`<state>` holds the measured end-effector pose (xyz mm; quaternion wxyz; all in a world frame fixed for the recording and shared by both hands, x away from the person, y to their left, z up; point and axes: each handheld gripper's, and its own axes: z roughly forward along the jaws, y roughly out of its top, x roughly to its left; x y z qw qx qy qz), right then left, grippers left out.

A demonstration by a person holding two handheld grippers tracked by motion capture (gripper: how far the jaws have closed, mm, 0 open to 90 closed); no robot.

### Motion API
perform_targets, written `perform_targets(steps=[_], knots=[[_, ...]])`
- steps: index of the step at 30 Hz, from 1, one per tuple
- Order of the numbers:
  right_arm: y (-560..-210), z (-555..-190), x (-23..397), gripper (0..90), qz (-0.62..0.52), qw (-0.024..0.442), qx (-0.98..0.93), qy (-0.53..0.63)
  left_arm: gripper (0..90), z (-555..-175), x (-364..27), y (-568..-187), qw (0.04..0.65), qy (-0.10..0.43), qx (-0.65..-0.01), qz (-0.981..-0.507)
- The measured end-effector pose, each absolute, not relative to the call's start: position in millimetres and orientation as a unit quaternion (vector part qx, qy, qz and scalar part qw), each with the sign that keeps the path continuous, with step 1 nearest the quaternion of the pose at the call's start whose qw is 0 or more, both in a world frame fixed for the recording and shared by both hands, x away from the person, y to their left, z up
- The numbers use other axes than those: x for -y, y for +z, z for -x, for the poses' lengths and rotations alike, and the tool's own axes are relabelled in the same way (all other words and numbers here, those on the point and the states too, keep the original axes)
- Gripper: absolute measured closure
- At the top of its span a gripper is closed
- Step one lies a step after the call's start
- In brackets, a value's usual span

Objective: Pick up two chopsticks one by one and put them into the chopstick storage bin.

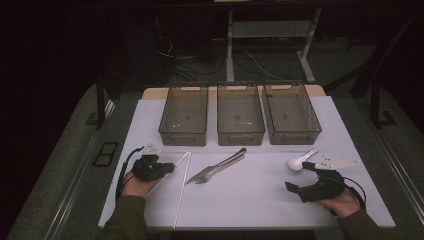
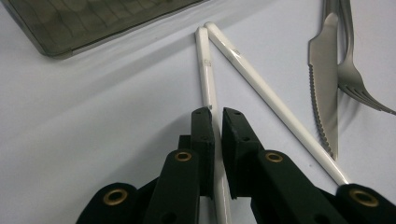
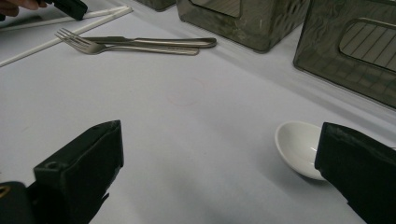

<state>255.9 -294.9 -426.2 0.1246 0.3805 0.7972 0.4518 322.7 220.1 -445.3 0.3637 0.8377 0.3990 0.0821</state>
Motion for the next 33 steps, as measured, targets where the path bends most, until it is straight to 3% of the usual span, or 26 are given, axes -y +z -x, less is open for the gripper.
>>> perform_targets(steps=[16,33], knots=[[-426,-256,295,1.1,-0.381,0.124,-0.797,0.453,84.2,-323,-221,-434,0.362,0.087,-0.408,-0.834],[-426,-256,295,1.1,-0.381,0.122,-0.797,0.453,84.2,-322,-219,-408,0.420,0.093,-0.384,-0.817]])
